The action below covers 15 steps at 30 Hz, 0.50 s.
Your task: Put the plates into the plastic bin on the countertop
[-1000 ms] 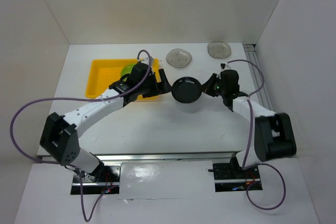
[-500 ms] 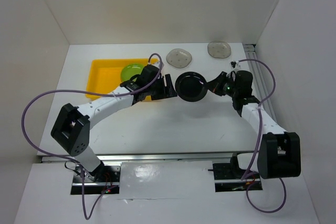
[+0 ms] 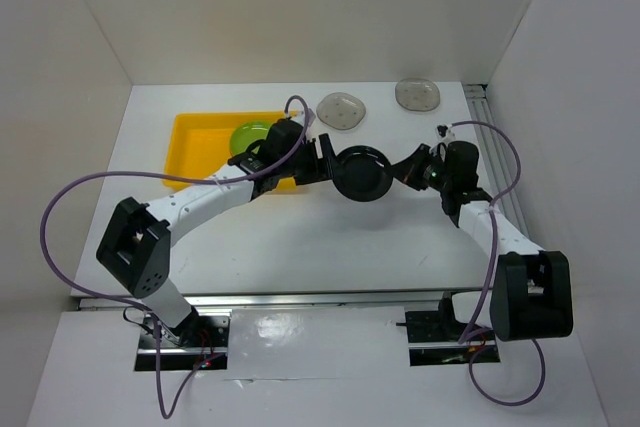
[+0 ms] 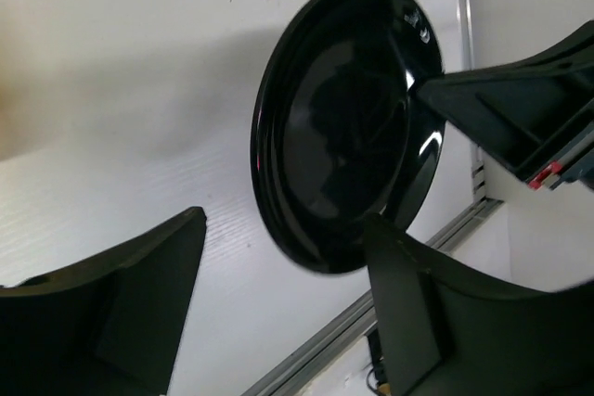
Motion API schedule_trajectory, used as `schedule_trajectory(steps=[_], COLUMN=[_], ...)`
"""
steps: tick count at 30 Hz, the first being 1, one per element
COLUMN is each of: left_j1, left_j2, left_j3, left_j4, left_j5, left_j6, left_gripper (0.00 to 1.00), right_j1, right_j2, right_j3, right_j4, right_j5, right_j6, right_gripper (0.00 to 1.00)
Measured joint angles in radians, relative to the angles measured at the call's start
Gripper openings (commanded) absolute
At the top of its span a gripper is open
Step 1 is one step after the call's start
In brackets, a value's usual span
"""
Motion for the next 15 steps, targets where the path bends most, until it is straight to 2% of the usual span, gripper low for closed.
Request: schedule_trajectory(steps=[2,3,5,6,9,10,11,12,13,14,15], left_j1=[0.000,0.000,0.001,0.002,0.010,0.012,0.013,0.015,0.021,0.026,0.032], left_j2=[0.005,0.011,0.026,0.034,0.047,0.047,0.047,0.047,0.047,0.047,0.046], left_j3=[0.000,0.000,0.000,0.000,0.000,0.000,0.000,0.000,0.000,0.000,0.000], left_j4=[0.021,0.034,0.054,0.056,0.083,0.090,0.091,0.091,0.090,0.092,0.087], left_j5=[0.005,0.010,0.011,0.010,0.017,0.016,0.014,0.012,0.010,0.007,-0.004], left_j6=[-0.011,-0.016,-0.024,-0.024,-0.050,-0.057,-0.059,-0.061,-0.063,-0.061,-0.056], left_gripper=[0.55,0.39,0.31,0.21,0.17,0.05,0.00,0.00,0.00,0.00,0.00], right_j1=[0.000,0.000,0.000,0.000,-0.008,-0.010,-0.011,-0.011,-0.011,-0.010,-0.006], right_j2=[0.003,0.003,0.004,0.004,0.007,0.010,0.014,0.017,0.020,0.022,0.023], right_j3=[0.000,0.000,0.000,0.000,-0.005,-0.008,-0.011,-0.012,-0.013,-0.013,-0.013], right_j4=[0.013,0.019,0.029,0.033,0.048,0.058,0.069,0.076,0.082,0.084,0.084], right_j5=[-0.042,-0.060,-0.090,-0.097,-0.111,-0.114,-0.119,-0.122,-0.126,-0.135,-0.139], right_j6=[0.017,0.025,0.040,0.042,0.040,0.042,0.046,0.048,0.055,0.063,0.055], right_gripper=[0.00,0.00,0.00,0.00,0.00,0.00,0.05,0.22,0.88,1.00,1.00])
